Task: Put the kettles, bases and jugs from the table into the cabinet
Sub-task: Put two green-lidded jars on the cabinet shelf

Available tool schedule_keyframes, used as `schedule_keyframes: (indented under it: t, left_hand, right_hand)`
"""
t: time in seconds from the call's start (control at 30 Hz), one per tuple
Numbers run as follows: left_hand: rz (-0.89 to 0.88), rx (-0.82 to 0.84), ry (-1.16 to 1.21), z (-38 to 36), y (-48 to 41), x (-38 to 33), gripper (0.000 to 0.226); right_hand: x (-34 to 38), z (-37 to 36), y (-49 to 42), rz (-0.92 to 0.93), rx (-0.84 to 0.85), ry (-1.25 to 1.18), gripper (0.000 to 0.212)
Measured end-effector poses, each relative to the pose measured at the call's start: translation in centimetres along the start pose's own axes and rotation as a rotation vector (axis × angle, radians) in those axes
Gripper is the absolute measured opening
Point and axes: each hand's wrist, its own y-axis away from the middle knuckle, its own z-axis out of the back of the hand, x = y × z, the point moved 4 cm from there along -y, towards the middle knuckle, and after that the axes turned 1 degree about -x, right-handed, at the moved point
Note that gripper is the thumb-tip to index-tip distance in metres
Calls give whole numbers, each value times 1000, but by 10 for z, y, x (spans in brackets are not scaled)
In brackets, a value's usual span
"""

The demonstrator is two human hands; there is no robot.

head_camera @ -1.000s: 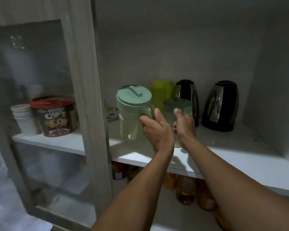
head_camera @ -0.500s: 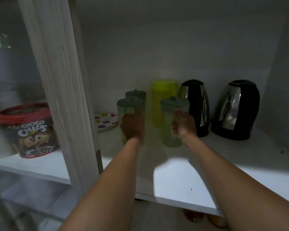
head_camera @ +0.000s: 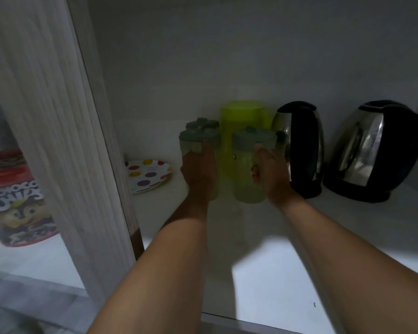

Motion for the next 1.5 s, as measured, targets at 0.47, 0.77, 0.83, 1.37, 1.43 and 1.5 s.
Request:
schedule_keyframes:
  t: [0.47,0.77,0.83,1.37,1.43,1.5]
  left_hand:
    - [229,214,112,7,36,19,95]
    - [154,231,-103,25,69,-3,101]
    - [123,229,-216,29,86,-11,93]
    - [-140,-160,-404,198,273,-8,52]
    - [-101,-238,-440,249,290,4,47]
    - [-65,-323,-485,307,306,16,44]
  right_hand:
    - [13,2,16,47,29,205,36]
    - [31,40,53,-149,-11,471,103]
    - [31,52,62,-157,-35,547,88]
    - [53,23,269,82,339,678,51]
    - [57,-9,310,83,436,658,53]
    - [62,-44,360,94,542,627,53]
